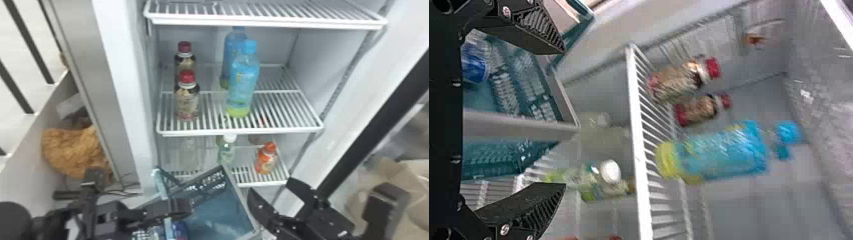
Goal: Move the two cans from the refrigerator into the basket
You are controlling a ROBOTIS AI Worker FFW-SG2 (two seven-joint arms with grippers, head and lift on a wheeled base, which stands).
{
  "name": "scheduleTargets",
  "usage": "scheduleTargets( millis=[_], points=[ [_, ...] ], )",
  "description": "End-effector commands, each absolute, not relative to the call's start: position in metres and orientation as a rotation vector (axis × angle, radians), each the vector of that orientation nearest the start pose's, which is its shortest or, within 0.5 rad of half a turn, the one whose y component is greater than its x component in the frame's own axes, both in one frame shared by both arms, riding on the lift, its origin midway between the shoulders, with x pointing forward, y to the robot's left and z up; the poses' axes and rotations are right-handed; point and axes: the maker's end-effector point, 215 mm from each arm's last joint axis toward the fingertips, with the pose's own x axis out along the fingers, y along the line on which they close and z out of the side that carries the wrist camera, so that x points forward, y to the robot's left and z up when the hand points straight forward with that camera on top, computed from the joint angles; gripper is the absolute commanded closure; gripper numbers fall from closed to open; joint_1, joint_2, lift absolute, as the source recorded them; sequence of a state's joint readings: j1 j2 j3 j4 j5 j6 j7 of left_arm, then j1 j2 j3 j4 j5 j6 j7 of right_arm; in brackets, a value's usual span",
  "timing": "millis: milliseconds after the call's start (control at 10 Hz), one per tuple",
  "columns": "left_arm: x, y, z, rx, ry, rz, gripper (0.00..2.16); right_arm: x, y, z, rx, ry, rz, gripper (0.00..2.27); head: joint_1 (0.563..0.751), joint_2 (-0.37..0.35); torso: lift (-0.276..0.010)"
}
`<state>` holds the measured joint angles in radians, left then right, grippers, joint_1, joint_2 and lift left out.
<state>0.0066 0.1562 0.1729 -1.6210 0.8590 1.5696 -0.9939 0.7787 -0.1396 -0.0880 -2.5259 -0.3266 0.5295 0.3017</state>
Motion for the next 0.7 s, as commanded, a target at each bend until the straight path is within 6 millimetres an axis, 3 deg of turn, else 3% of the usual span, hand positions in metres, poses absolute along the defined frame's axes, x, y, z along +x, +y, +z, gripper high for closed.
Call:
scheduleTargets(
  millis=[0,200,600],
  points=[
    [0.338,0.065,-0.359,-1.307,0.968,-1.208,1.19,0.338,-0.193,-0.304,0.157,0.229,0.345,0.12,0.695,-0.147,-0.025],
    [0.337,0.067,-0.361,-1.311,0.967,-1.199,1.19,0.325,-0.22,-0.3,0.122,0.18,0.3,0.12,0.695,-0.223,-0.025],
    [0.337,0.069,-0.363,-1.315,0.965,-1.189,1.19,0.291,-0.241,-0.305,0.096,0.112,0.26,0.12,0.695,-0.29,-0.025]
  ],
)
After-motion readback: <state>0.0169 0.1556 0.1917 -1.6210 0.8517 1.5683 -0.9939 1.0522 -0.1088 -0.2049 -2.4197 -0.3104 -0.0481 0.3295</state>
